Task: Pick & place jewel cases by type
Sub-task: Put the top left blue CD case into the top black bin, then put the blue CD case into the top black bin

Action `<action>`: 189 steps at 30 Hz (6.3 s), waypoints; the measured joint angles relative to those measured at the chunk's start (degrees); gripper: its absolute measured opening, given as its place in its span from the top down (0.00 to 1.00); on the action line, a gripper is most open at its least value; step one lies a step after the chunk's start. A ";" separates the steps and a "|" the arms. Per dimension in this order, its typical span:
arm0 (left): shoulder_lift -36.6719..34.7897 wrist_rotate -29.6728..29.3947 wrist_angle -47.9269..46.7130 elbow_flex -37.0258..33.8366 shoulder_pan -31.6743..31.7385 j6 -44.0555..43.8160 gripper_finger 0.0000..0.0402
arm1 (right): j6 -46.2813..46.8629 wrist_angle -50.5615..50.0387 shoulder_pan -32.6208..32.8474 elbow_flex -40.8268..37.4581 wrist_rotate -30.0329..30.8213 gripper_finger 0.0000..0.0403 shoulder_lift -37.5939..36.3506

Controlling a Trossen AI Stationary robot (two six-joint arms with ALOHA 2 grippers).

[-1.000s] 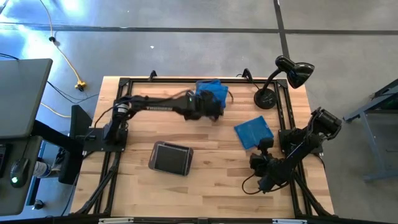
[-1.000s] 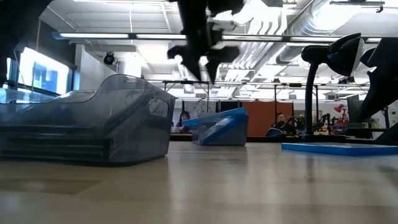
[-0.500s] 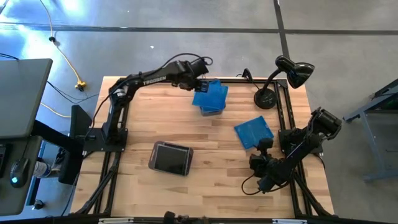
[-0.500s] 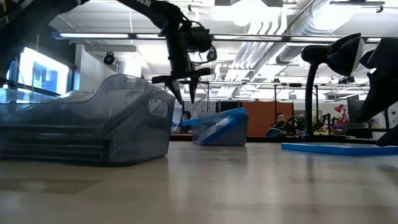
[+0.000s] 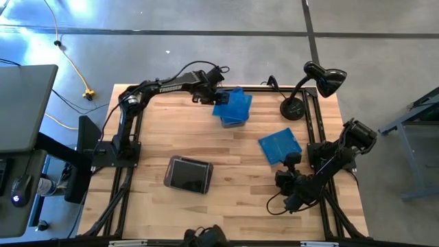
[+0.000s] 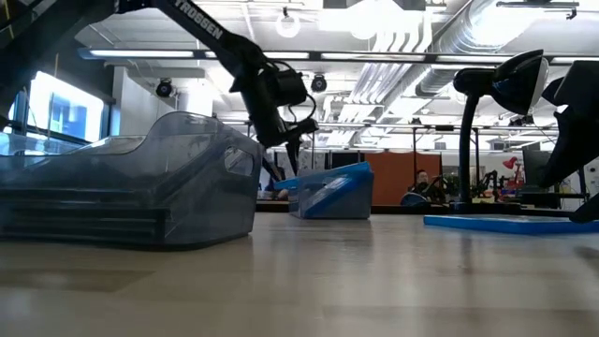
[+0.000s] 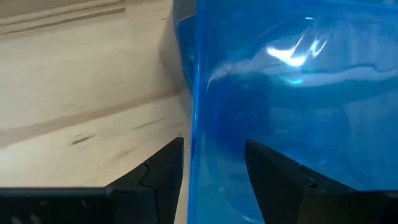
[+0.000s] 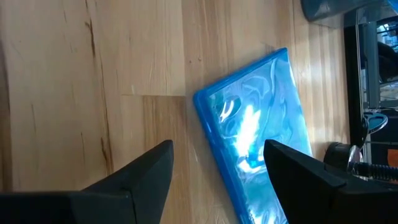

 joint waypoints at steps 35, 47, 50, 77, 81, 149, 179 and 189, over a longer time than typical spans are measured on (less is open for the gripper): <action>0.00 5.29 14.79 -0.15 -0.27 7.79 0.58 | -0.06 -0.02 -0.02 0.00 1.14 0.39 0.00; 2.12 1.99 15.95 -0.06 -3.54 13.75 0.58 | -4.56 4.44 -0.09 -0.02 1.65 0.39 0.00; 2.57 -1.10 19.03 -0.06 -3.57 14.79 0.58 | -5.89 6.01 -0.28 -0.02 1.72 0.39 0.00; 2.82 5.72 30.92 9.98 -20.35 27.17 0.58 | -1.71 -4.39 0.31 -0.02 -3.56 0.39 0.00; 2.82 -7.10 27.92 9.99 -27.68 24.23 0.58 | -2.00 -7.33 1.53 -0.51 -5.92 0.39 0.00; 10.27 -12.53 24.13 9.95 -46.27 11.20 0.58 | -12.60 63.89 -28.12 -33.73 -23.72 0.39 -29.16; 15.82 -10.71 24.98 10.07 -39.35 -3.31 0.58 | -24.00 37.96 9.15 -9.22 -10.36 0.39 -14.58; 18.71 -1.87 27.76 10.05 -39.23 -6.73 0.58 | -23.75 39.21 9.41 -8.83 -4.30 0.39 -2.80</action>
